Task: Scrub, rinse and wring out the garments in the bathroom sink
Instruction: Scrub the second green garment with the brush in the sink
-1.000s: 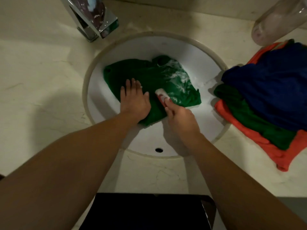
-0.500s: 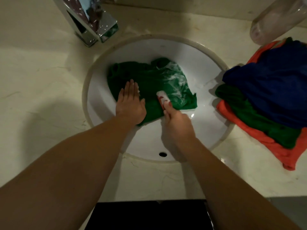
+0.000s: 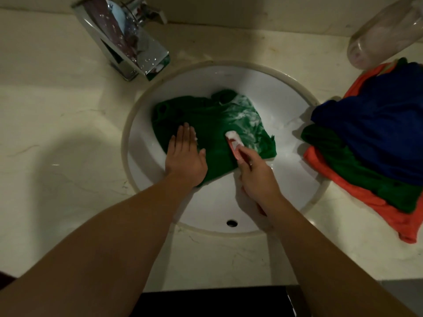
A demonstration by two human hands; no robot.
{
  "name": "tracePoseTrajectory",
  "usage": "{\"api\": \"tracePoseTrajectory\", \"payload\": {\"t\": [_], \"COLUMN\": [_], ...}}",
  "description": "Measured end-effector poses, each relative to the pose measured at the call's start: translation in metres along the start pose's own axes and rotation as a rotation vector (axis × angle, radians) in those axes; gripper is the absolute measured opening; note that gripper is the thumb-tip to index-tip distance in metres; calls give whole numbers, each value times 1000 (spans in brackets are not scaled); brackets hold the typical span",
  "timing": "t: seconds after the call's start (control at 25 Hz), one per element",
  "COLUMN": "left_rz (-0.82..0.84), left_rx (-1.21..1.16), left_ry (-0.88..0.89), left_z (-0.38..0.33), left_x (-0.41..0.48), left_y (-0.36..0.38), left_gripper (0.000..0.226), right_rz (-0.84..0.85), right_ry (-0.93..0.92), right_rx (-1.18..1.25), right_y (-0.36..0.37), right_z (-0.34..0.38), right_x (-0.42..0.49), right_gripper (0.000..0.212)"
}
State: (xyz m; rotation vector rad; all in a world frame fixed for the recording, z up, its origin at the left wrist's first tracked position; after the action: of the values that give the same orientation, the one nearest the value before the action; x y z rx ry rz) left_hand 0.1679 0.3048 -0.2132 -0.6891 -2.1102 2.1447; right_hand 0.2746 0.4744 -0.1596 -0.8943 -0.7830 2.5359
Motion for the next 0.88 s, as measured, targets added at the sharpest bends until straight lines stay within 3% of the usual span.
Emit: {"api": "tracePoseTrajectory", "payload": {"t": [0.08, 0.28, 0.4, 0.56, 0.8, 0.88], "left_rz": [5, -21, -52, -59, -48, -42], "left_rx": [0, -11, -41, -33, -40, -39], "left_ry": [-8, -10, -14, -24, -22, -23], "left_z": [2, 1, 0, 1, 1, 0], "left_x": [0, -2, -2, -1, -3, -1], "left_y": [0, -1, -2, -4, -2, -3], "left_gripper": [72, 72, 74, 75, 73, 74], "right_rz": [12, 54, -23, 9, -129, -44], "right_ry": [81, 241, 238, 139, 130, 32], "right_rx": [-13, 42, 77, -36, 22, 13], "right_y": [-5, 1, 4, 21, -22, 3], "right_z": [-12, -17, 3, 24, 8, 23], "right_x": [8, 10, 9, 3, 8, 5], "right_gripper": [24, 27, 34, 31, 34, 34]}}
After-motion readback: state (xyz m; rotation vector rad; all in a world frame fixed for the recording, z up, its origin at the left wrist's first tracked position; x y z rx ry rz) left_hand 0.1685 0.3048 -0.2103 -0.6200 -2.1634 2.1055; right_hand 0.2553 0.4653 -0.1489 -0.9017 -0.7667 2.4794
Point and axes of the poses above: each hand's wrist, its own x-axis towards the middle knuckle, its own y-axis out of the palm, z = x × y, the point moved 8 cm from there along x, towards the middle knuckle, and after that the axes turned 4 degrees about -z, right-handed, at the moved point
